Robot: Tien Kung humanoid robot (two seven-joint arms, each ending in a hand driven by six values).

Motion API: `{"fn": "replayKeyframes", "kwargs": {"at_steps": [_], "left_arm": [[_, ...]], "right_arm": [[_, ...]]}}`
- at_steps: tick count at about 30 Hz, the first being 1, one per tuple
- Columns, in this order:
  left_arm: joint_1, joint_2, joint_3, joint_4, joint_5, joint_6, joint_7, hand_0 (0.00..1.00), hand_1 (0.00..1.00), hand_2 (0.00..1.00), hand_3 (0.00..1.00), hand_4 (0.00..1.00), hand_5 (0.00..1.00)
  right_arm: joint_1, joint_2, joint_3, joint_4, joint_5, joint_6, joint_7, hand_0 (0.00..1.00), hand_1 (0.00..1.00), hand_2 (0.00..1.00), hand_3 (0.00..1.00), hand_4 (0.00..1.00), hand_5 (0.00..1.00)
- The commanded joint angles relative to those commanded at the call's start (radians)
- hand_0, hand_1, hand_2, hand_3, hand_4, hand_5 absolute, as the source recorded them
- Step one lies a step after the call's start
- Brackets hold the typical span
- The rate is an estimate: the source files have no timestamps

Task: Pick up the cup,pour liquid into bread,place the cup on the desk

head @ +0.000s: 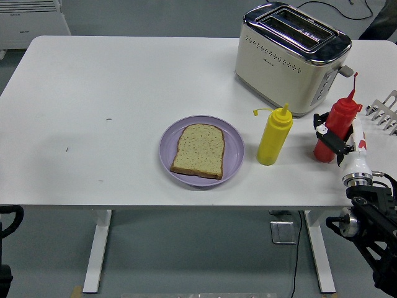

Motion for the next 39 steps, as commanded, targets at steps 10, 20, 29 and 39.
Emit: {"fn": "replayKeyframes", "kwargs": {"at_steps": [10, 20, 29, 39], "left_arm": [[-0.001, 0.0, 0.0, 0.0, 0.0, 0.0, -0.001, 0.721, 0.735, 0.728, 0.665, 0.64, 0.998], [0.001, 0.0, 0.0, 0.0, 0.0, 0.0, -0.001, 0.721, 0.735, 0.728, 0.665, 0.637, 0.998], [0.002, 0.0, 0.002, 0.0, 0.0, 0.0, -0.002, 0.721, 0.735, 0.728, 0.666, 0.636, 0.998], [0.003, 0.0, 0.003, -0.001, 0.0, 0.0, -0.003, 0.721, 0.735, 0.729, 0.665, 0.637, 0.998]], "right_arm": [[0.006, 0.006, -0.002, -0.01, 0.0, 0.001, 0.005, 0.203, 0.277, 0.38, 0.389, 0.476, 0.156], [-0.003, 0.004, -0.008, -0.011, 0.005, 0.002, 0.007, 0.209, 0.282, 0.381, 0.392, 0.483, 0.155], [-0.013, 0.004, -0.011, -0.003, -0.028, 0.012, 0.022, 0.361, 0.42, 0.46, 0.483, 0.653, 0.136], [-0.028, 0.001, -0.008, -0.002, -0.069, 0.021, 0.029, 0.601, 0.623, 0.614, 0.794, 0.776, 0.17]]}}
